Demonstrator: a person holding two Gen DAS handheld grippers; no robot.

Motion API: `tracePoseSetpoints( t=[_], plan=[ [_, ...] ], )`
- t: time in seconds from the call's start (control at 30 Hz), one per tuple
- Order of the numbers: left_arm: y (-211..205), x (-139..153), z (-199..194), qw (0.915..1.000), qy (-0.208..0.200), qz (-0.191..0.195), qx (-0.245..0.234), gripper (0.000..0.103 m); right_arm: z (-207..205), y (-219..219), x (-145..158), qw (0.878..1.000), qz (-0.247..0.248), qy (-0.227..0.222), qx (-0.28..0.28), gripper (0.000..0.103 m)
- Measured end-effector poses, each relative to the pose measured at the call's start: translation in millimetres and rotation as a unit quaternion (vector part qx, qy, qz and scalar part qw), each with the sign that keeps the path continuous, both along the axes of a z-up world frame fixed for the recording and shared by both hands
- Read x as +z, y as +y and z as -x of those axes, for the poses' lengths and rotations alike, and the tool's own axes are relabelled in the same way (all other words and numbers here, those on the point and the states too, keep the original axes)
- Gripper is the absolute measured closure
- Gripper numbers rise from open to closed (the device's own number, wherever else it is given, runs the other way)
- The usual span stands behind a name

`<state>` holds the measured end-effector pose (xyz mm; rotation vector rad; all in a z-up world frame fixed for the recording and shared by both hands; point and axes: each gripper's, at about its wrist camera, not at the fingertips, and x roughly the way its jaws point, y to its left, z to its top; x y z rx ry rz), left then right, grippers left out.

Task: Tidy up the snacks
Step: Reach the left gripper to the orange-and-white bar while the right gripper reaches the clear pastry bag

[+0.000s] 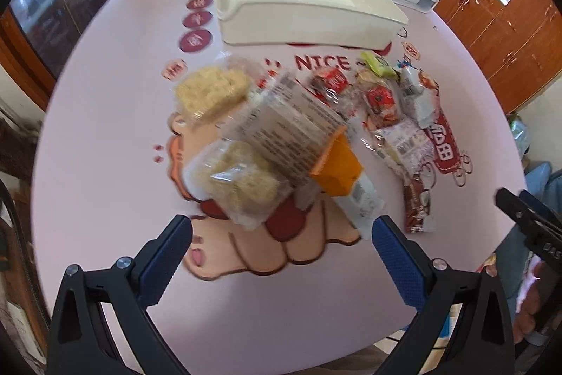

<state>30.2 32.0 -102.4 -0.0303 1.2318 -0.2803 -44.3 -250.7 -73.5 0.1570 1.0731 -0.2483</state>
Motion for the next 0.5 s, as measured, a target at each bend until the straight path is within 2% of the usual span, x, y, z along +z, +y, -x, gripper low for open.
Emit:
tracePoseSetpoints(
  t=[0.23,0.37,0.5],
  plan=[
    [-31,-26,-2,0.9994,0.033,0.011,0.004,0.001,-42,4,-28,0.998,-0.013,0.021,0.057,0.009],
    [-37,-40,-7,0.9975,0.051,0.010,0.048,0.004,-70,4,-51,0.993,-0.047,0.048,0.093,0.009],
    [-40,-53,-9,0.9919,0.068,0.034,0.102,0.004,-100,2,-71,0.987,-0.076,0.077,0.123,0.009]
  ],
)
